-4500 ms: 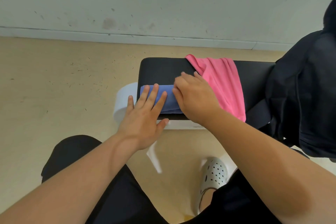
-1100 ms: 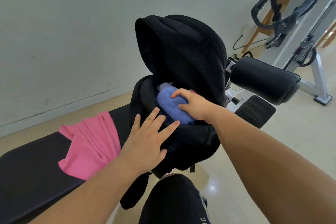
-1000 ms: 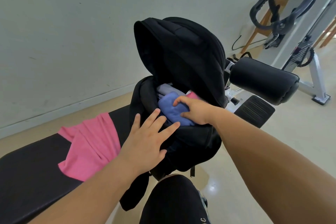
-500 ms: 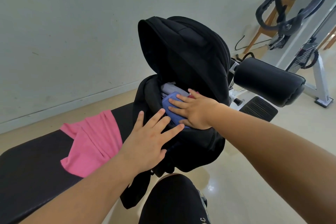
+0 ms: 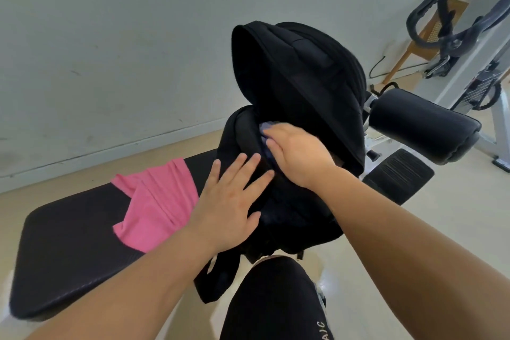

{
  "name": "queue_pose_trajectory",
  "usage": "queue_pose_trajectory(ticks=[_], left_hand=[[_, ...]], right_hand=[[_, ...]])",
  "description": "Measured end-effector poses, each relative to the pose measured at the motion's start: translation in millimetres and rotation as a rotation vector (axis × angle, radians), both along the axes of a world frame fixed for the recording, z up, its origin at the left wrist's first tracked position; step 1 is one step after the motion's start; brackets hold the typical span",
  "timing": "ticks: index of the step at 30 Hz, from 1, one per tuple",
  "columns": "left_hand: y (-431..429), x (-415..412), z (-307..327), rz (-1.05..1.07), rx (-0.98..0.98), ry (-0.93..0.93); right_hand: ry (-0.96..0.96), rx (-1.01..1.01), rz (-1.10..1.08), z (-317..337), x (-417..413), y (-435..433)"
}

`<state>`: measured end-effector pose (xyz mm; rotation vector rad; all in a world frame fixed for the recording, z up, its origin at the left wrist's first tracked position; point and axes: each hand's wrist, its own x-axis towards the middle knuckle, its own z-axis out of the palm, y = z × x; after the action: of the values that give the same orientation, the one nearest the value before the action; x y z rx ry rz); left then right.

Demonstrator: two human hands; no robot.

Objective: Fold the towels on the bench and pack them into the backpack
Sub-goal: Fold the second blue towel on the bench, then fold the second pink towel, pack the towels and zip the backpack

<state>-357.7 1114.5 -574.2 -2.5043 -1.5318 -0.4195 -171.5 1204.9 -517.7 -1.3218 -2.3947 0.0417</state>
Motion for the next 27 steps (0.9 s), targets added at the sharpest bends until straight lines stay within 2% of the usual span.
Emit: queue_pose_trajectory(ticks=[2,4,6,9,12,15,18,21,24,27], left_hand=[[-4,-19,-6,0.097,-0.026,-0.076],[-6,-44,-11,0.218,-0.107,-0.076],[-12,-70,-14,0.363,-0.243,0.013],[-26,-117,-33,0.501,-0.466,0.137],[-53,-152,-57,0.513,-0.673,0.128],[-72,-163,-69,0.501,-0.591,0.114],[-83,-168,-75,0.443,-0.329,0.027],[-102,-179,-87,0.415,-0.184,-0.053],[-115,-188,-92,0.421,-0.148,-0.130],[-119,-196,-87,0.456,-0.155,-0.226]], right_hand=[[0.146,0.120,0.025,3,-29,-12],[0.148,0.171,0.091,1,-63,-22],[0.122,0.159,0.157,-8,-97,-29],[0.025,-0.066,0.196,-33,-142,-41],[-0.104,-0.347,0.190,-61,-175,-52],[-0.319,-0.500,0.183,-92,-196,-66],[-0.496,-0.461,0.145,-117,-207,-85],[-0.480,-0.465,0.150,-129,-205,-99],[-0.536,-0.393,0.176,-137,-197,-109],[-0.438,-0.330,0.115,-140,-199,-114]])
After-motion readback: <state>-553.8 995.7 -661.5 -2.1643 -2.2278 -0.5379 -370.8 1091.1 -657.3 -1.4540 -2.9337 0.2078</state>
